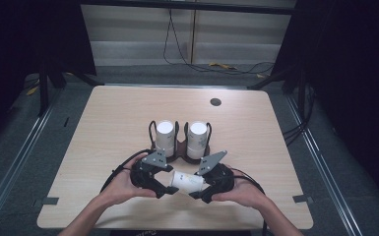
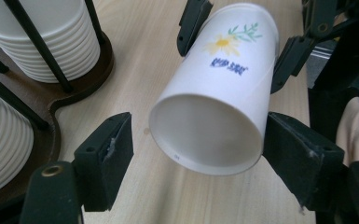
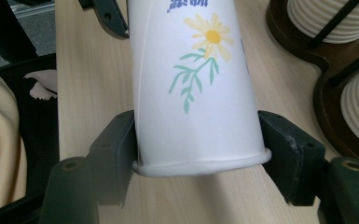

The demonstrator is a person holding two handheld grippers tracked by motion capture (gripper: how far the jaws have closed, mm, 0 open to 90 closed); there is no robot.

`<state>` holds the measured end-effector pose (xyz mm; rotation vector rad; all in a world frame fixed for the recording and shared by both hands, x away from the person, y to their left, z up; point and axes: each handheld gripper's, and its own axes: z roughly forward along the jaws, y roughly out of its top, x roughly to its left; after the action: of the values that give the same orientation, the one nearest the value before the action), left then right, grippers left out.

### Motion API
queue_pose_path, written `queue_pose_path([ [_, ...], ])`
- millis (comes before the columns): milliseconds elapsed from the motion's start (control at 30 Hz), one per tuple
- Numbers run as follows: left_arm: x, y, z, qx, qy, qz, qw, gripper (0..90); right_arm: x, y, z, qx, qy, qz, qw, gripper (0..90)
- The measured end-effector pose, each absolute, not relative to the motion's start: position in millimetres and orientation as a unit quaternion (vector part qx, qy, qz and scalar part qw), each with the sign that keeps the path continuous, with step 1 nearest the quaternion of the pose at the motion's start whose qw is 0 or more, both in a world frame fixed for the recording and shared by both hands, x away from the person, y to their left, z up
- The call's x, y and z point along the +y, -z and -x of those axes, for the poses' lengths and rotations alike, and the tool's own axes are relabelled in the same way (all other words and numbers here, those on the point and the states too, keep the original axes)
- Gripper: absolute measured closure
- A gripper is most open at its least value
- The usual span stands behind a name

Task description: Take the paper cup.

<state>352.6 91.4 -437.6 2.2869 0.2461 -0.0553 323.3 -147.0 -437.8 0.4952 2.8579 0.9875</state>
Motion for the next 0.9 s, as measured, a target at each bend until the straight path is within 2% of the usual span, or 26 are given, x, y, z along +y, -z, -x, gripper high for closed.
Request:
queue_pose_path([
  [700, 85, 445, -347, 0.067, 0.038, -0.923, 0.377, 21.3, -133, 439, -319, 0.941, -0.306, -0.143, 0.035, 32.2],
  [900, 82, 445, -346, 0.059, 0.034, -0.928, 0.366, 24.0, -130, 440, -317, 0.943, -0.301, -0.135, 0.034, 32.2],
])
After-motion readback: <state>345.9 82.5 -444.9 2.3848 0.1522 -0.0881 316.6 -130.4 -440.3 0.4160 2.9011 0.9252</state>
